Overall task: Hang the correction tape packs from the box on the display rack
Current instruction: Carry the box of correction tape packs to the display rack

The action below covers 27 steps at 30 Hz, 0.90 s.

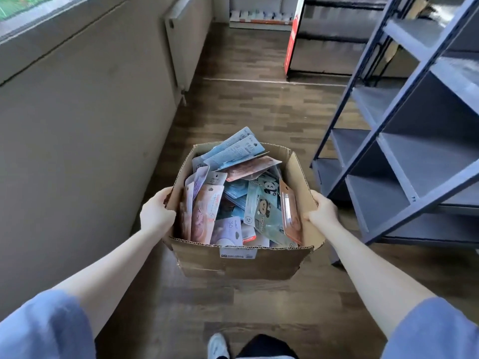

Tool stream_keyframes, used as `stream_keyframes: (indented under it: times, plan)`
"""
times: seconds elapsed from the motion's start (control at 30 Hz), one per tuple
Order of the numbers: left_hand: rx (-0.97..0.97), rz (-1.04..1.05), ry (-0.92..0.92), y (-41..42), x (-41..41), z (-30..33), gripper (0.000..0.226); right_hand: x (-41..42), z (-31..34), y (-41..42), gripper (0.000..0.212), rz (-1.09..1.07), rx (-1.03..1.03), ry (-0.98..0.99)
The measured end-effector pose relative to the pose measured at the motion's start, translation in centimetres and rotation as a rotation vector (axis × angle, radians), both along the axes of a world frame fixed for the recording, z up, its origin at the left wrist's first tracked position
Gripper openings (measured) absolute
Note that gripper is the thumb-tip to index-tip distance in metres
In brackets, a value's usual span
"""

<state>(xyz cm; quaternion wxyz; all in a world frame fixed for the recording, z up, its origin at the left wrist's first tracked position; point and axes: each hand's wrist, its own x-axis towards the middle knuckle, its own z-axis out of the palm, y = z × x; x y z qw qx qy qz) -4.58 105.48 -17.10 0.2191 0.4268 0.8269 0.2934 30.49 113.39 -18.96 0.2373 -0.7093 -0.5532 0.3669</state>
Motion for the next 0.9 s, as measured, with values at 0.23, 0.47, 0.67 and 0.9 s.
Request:
stream_keyframes:
  times: [0.23,0.47,0.67,0.9]
  plan:
    - [0.021,0.0,-0.044,11.2,-1.5,0.1,0.057,-1.0,0.3,10.7,0.076,-0.014,0.009,0.018]
    - [0.026,0.018,-0.09,25.6,-0.3,-1.9,0.047,0.1,-2.3,26.2,0.075,0.021,-0.003,0.076]
    - [-0.017,0.043,-0.088,39.1,1.1,-2.2,0.045,0.7,-2.5,40.3,0.074,0.019,-0.054,0.066]
    - [-0.034,0.031,-0.064,52.4,1.3,-1.1,0.051,1.7,-1.7,53.6,0.077,-0.004,-0.052,0.029]
